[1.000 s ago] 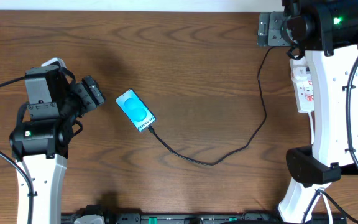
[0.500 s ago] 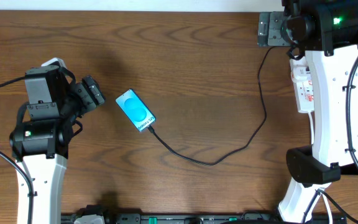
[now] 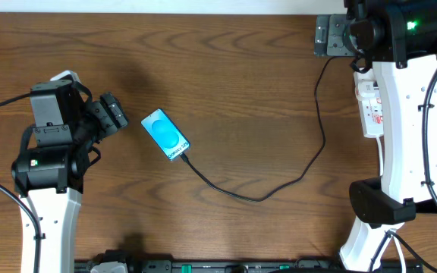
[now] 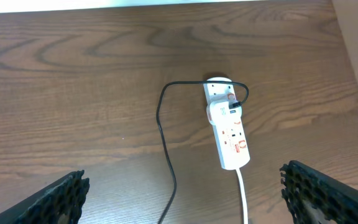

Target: Plug charger to phone and switch on socket

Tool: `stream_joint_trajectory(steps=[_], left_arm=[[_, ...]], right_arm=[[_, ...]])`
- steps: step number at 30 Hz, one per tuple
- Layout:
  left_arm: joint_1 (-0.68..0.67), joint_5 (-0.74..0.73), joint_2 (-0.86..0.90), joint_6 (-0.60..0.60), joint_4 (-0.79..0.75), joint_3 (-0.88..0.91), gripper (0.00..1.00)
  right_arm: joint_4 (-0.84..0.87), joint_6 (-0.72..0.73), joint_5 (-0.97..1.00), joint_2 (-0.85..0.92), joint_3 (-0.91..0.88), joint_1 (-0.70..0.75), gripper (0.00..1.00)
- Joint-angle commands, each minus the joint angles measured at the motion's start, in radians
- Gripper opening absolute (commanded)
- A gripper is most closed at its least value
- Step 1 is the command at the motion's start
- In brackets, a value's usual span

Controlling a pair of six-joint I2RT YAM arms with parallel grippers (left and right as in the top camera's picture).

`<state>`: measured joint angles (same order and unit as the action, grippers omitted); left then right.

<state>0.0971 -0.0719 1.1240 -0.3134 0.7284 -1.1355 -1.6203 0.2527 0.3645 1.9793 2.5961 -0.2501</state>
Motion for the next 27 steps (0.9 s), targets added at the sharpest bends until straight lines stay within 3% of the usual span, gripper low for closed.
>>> stream_joint_trajectory(steps=[1,15,27], left_arm=[[0.002,0.013,-0.002,0.013,-0.003,-0.01,0.91],[0.002,0.037,-0.031,-0.006,0.146,-0.003,0.91],[0.002,0.084,-0.32,-0.005,0.175,0.034,0.91]], right_arm=[[0.001,0.013,0.022,-0.012,-0.004,-0.006,0.99],[0.001,0.013,0.022,-0.012,-0.004,-0.006,0.99],[0.001,0.012,0.022,-0.012,-0.004,-0.006,0.99]])
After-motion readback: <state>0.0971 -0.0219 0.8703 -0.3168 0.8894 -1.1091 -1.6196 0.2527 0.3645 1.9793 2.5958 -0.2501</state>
